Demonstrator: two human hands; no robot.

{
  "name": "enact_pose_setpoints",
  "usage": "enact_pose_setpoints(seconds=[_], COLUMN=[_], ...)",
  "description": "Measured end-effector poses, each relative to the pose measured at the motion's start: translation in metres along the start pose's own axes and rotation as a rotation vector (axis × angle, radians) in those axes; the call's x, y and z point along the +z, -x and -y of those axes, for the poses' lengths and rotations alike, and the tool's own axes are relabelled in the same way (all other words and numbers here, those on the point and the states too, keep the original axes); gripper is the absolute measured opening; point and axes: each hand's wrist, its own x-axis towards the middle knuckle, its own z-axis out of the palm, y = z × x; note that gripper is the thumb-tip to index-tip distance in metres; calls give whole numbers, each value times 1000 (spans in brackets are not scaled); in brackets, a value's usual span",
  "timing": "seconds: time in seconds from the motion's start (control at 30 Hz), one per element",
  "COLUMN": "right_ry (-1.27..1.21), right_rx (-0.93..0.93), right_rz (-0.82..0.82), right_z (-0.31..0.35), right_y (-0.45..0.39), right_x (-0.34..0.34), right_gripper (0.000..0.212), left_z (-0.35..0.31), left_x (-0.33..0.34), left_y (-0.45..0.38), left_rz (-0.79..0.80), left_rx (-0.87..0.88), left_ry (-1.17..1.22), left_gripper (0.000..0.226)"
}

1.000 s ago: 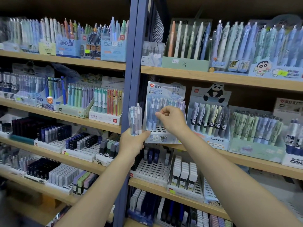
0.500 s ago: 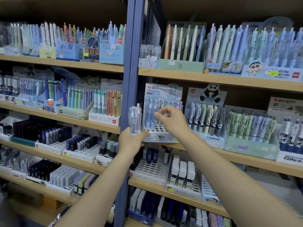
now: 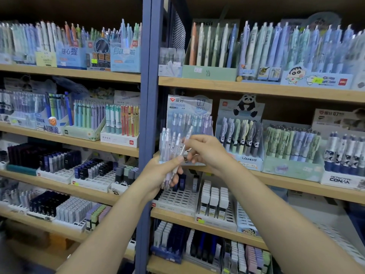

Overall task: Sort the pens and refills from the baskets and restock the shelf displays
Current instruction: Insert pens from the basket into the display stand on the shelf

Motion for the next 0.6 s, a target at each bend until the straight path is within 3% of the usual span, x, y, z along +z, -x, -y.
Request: enact_pose_setpoints(seconds=[0.2, 0.4, 0.6], right_ry=[-157, -108, 67], right_rx=[-16, -163, -220], right_rz=[-197, -469, -471], right_z=[-4, 5, 6], right_y=[-1, -13, -29], right_x=[-24, -41, -29], right_gripper=[21, 20, 17], left_z=[5, 1, 0], left_x=[8, 14, 14], left_y=[-4, -13, -20], left_rz=[-108, -258, -337], left_rx=[14, 74, 142], left_ry=[-82, -183, -181], left_gripper=[25, 12, 10])
